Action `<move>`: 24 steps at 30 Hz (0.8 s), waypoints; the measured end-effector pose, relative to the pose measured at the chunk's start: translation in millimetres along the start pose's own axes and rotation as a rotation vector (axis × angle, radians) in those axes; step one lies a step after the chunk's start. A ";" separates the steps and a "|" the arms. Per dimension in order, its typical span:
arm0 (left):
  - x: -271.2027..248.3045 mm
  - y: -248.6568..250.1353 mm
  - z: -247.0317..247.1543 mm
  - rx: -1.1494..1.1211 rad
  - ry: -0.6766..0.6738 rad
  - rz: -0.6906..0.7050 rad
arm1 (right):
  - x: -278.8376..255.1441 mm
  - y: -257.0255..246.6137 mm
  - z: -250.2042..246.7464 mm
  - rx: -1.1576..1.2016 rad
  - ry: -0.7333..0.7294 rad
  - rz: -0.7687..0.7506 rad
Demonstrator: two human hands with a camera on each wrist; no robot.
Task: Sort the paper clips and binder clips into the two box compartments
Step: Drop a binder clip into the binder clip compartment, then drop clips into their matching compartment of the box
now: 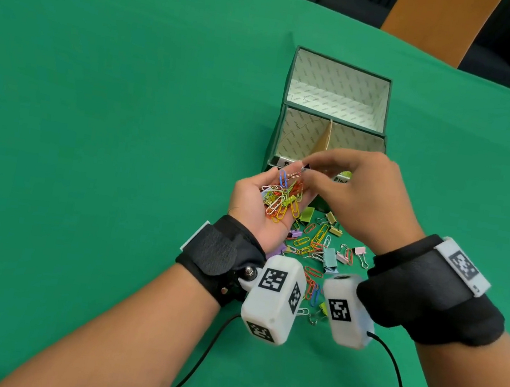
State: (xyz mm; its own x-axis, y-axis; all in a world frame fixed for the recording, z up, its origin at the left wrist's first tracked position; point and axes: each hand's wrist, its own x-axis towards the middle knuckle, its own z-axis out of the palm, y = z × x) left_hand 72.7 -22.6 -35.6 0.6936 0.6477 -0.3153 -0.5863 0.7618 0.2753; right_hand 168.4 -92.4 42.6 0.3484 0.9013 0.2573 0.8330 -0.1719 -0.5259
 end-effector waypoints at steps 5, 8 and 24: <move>-1.0 2.8 -0.3 -0.041 -0.027 -0.021 | 15.3 26.7 -19.3 0.148 0.220 0.067; -2.7 2.8 0.5 -0.034 -0.033 -0.028 | 22.2 46.3 -24.7 0.115 0.326 0.129; 0.8 -1.1 -1.6 0.047 0.055 -0.036 | -3.6 -14.5 20.2 -0.270 -0.141 -0.155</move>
State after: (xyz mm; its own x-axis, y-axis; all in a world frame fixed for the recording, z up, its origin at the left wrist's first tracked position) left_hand 73.3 -22.9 -37.6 0.6891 0.6204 -0.3746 -0.5401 0.7843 0.3053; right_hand 146.3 -85.1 32.9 0.1618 0.9678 0.1927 0.9617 -0.1109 -0.2507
